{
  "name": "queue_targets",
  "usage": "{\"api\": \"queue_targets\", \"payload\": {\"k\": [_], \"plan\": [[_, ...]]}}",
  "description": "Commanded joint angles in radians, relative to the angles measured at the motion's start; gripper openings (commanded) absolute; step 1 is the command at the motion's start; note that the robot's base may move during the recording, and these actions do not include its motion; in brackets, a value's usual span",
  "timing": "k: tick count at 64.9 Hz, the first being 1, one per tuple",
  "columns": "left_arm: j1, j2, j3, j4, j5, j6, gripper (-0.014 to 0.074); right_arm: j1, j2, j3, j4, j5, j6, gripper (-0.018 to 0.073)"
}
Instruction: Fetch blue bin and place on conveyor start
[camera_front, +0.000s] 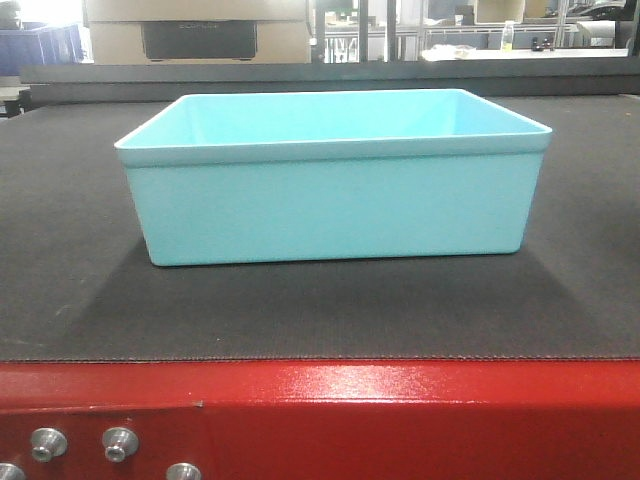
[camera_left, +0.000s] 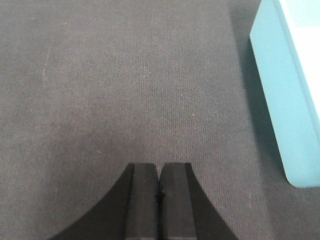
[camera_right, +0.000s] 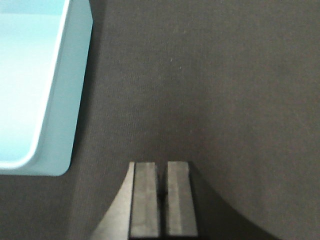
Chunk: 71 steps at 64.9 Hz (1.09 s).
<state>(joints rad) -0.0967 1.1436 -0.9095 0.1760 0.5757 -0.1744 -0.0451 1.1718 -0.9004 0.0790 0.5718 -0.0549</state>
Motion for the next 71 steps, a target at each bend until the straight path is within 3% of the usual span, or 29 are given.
{"api": "queue_targets", "payload": {"k": [1,17,33,71], "plan": [[0.005,-0.111,0.108,-0.007,-0.119,0.005,-0.0111,-0.004,-0.113,0.112,-0.013,-0.129,-0.006,-0.0153],[0.005,-0.444,0.334,-0.014,-0.312,0.005,-0.0111,-0.004,-0.448,0.337,-0.015,-0.312,-0.006,-0.0153],[0.005,-0.699,0.377,-0.012,-0.326,0.005,-0.0111,-0.004,-0.748,0.368,-0.022,-0.349,-0.006,-0.0153],[0.005,-0.776,0.377,-0.012,-0.332,0.005,-0.0111,-0.004,-0.828,0.368,-0.022,-0.353,-0.006,-0.0153]]}}
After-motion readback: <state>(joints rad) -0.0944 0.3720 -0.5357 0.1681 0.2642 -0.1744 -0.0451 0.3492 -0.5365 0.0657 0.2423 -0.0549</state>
